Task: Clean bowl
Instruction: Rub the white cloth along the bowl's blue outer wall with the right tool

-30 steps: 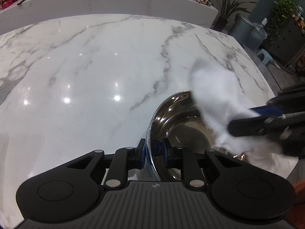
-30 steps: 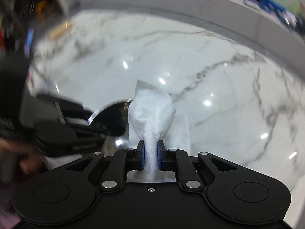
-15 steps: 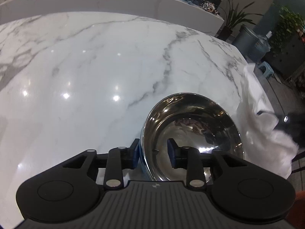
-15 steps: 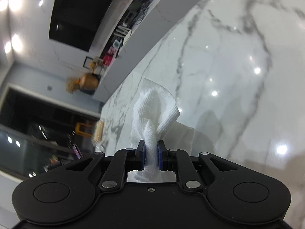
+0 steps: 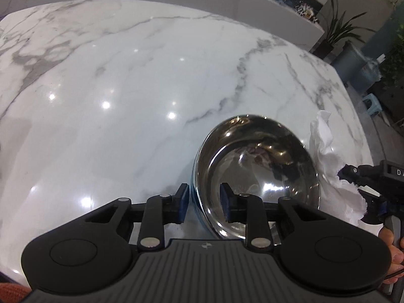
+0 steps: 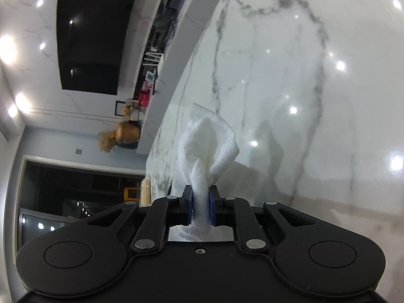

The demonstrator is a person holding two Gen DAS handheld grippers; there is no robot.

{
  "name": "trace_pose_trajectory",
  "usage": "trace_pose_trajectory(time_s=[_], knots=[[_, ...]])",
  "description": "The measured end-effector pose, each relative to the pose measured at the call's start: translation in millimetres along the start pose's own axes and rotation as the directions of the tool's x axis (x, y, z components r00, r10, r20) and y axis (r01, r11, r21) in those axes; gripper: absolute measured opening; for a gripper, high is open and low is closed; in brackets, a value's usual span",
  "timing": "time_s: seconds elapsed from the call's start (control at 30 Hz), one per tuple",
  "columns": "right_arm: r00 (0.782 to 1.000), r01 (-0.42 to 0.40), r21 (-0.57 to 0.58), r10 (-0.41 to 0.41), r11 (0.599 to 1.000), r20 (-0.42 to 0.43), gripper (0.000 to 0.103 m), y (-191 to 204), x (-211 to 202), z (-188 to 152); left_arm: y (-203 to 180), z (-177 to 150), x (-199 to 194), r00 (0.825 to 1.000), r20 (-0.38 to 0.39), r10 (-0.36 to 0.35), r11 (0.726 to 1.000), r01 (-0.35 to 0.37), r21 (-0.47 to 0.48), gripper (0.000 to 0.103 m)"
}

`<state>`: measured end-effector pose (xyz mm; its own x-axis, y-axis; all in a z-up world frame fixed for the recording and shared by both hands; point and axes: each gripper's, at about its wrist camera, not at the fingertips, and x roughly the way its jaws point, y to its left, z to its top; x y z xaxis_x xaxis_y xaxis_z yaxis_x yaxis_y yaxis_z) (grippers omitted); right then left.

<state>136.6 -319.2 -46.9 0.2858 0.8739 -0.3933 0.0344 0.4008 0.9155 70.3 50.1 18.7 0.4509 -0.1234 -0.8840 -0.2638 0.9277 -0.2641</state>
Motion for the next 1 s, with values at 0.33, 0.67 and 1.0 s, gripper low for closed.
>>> trace_pose_trajectory(time_s=[0.33,0.67,1.0], knots=[[0.993,0.113,0.011,-0.113,0.994,-0.018,0.012,-13,3,-7,-11,-2,2,0.998,-0.015,0.069,0.997,-0.068,0.019,0.020],[0.979,0.193,-0.032,-0.195,0.981,-0.066,0.012,-16,16,-15,-15,-2,2,0.994,-0.021,0.111,0.994,-0.110,0.026,0.020],[0.978,0.196,-0.019,-0.197,0.980,-0.067,0.012,23,63,-4,-7,-11,-6,0.992,-0.078,0.096,0.990,-0.104,-0.097,0.030]])
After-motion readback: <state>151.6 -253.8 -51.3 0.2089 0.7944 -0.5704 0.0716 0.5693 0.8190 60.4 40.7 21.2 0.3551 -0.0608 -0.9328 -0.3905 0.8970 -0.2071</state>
